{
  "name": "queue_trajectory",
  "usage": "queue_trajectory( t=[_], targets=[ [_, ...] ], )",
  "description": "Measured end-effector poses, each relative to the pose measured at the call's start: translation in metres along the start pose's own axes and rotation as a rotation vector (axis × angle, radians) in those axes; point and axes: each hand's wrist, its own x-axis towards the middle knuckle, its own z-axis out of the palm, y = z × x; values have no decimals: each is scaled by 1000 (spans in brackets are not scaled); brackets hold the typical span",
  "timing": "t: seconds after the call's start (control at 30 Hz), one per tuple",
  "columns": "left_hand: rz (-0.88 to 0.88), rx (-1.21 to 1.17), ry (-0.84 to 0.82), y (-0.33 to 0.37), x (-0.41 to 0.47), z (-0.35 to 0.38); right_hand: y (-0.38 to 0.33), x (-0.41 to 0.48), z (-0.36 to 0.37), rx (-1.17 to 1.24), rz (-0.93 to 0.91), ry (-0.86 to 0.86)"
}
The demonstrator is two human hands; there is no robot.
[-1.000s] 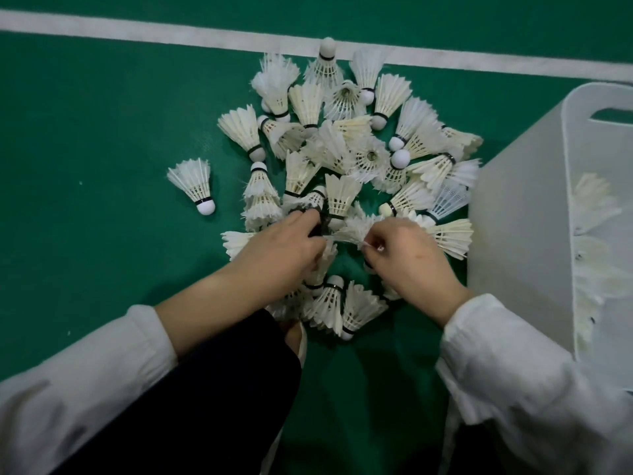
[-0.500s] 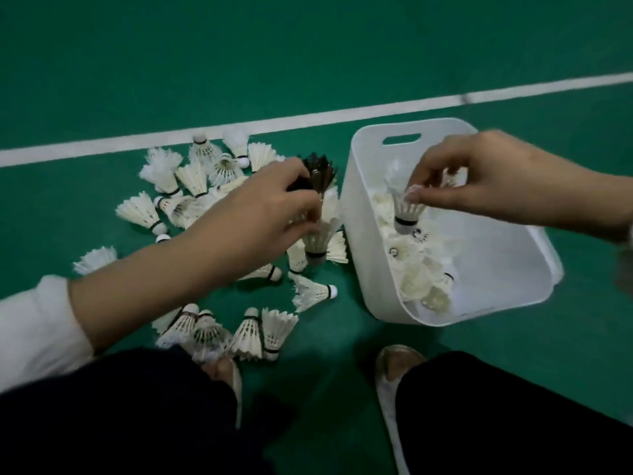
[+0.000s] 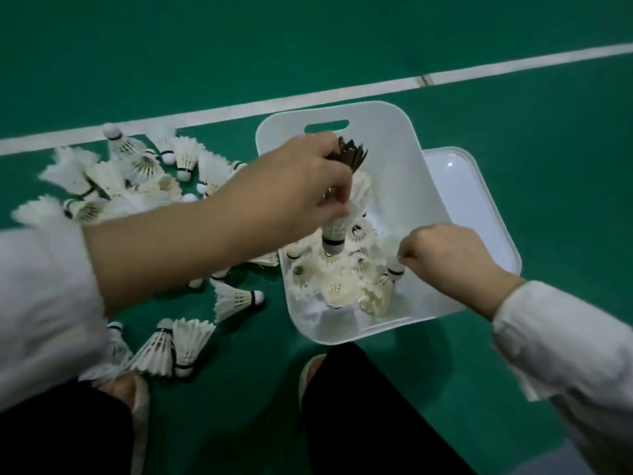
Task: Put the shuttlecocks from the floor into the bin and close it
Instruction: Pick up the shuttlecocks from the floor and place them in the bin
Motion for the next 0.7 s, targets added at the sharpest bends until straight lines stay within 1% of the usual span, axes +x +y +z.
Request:
queue_trajectory(
  t=[0.13,0.23,0.33,0.43,0.47,0.53,0.6,0.63,0.67,0.7],
  targets=[
    [-82,-54,79,5,-7,60,8,15,33,-185,-67,-89],
    [-120,-63,86,4,-14,86,8,29,50,-181,-112,-166],
    [-121,-41,61,0,-18,97,7,39,69,-72,-148,-251],
    [-130,-32,43,-3,-21,102,10,34,67,57,-117,-299],
    [-138,-35,37,-4,-22,102,10,30,59,100,-95,-278],
    [-150,-46,35,-5,-24,105,11,20,39,245,-56,-154],
    [-144,-67,42,-5,-25,107,7,6,17,552,-63,-42],
    [-137,-77,51,-4,-25,107,3,0,6,684,-98,-37],
    [-128,-85,63,-2,-24,107,-2,-4,-1,743,-139,-63],
    [-121,-88,74,0,-24,106,-7,-5,-4,746,-175,-100]
  ],
)
